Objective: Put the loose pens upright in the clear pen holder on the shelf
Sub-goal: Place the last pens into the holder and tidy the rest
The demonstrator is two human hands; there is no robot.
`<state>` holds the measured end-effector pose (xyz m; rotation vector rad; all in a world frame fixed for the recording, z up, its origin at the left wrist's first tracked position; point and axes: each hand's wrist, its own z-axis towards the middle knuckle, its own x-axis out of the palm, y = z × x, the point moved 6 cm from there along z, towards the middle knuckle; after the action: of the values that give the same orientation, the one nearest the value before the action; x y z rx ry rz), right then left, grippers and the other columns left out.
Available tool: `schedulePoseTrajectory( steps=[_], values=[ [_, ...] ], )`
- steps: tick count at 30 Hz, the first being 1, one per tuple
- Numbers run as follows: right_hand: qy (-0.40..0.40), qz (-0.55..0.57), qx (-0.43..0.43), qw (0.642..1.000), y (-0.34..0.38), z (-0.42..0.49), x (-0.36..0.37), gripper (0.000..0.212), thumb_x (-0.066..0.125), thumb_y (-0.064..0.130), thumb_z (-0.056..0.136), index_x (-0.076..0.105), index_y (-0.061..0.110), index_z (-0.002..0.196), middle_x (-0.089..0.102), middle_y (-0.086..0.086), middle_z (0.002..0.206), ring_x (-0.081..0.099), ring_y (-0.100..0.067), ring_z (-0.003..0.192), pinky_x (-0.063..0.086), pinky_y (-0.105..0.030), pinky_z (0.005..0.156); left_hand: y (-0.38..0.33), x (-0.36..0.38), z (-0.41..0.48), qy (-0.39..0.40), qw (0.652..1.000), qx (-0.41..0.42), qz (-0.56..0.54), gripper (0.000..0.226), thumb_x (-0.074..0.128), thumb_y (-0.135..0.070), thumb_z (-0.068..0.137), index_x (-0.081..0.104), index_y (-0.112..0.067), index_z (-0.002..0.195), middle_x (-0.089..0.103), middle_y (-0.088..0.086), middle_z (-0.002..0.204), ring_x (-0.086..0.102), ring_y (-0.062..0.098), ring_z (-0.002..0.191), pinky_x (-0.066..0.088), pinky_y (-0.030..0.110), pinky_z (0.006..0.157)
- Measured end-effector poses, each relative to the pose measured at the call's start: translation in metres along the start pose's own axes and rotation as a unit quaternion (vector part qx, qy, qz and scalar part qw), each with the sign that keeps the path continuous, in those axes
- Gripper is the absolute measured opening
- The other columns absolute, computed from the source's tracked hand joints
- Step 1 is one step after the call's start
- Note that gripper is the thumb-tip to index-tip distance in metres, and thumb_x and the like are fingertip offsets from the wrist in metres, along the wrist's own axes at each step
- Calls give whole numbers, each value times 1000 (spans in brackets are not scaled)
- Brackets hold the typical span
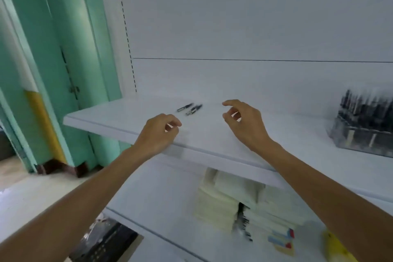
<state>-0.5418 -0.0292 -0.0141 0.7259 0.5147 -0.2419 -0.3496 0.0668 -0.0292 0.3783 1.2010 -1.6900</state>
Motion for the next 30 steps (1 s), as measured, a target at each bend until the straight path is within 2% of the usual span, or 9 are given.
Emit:
schedulePoseTrajectory(
  steps=[5,9,13,17,21,23,25,27,30],
  values=[
    [37,-26,45,998,2,27,58,29,56,21,91,57,19,121,58,5,93,55,-13,82,48,-31,83,43,-31,8,12,1000,-2,-18,17,53,-8,89,65,-17,96,59,-2,97,52,-2,77,37,1,65],
    [50,-37,72,995,-6,54,86,28,56,22,92,56,17,119,58,3,95,54,-13,85,45,-27,80,69,-29,27,9,998,-10,-59,15,54,-10,90,65,-19,92,62,-5,96,53,-2,79,36,-2,66],
    [16,-27,73,997,-13,95,96,21,55,16,91,59,15,111,59,2,90,53,-11,78,43,-23,74,84,-9,61,27,997,12,-69,15,56,-8,88,64,-21,88,63,-5,92,53,-4,75,36,-1,66],
    [-4,-31,72,997,-26,148,106,20,52,14,91,59,14,109,54,8,79,53,-13,75,46,-27,69,97,8,115,40,997,24,-67,12,57,-14,89,64,-16,98,62,-3,100,54,2,81,37,3,69],
    [48,-48,117,991,-54,177,133,21,53,14,90,57,16,110,55,6,83,56,-19,78,53,-36,67,111,38,161,120,993,14,-3,32,58,-36,88,56,-18,114,55,-2,115,51,11,100,40,23,87],
    [82,-68,127,986,-67,181,145,22,53,14,89,58,16,110,58,-1,90,56,-19,77,51,-33,68,111,49,180,127,992,23,7,38,57,-41,87,54,-18,117,53,-2,118,51,13,103,41,26,89],
    [125,-111,123,978,-77,180,154,23,54,14,89,60,15,111,62,-7,97,57,-19,81,48,-30,75,109,62,194,145,989,24,12,43,58,-45,85,52,-20,119,52,-1,121,51,16,106,42,29,90],
    [153,-152,111,970,-86,179,159,21,54,16,90,62,14,109,62,-5,104,57,-18,90,45,-27,81,107,78,205,183,982,28,40,55,60,-53,80,48,-22,123,49,0,122,48,18,109,43,33,90],
    [163,-160,114,967,-95,180,162,20,53,19,93,65,17,108,62,-1,106,54,-12,89,43,-24,83,107,96,213,245,963,51,98,73,63,-63,72,40,-26,131,42,0,125,42,19,114,41,33,89]
  ],
)
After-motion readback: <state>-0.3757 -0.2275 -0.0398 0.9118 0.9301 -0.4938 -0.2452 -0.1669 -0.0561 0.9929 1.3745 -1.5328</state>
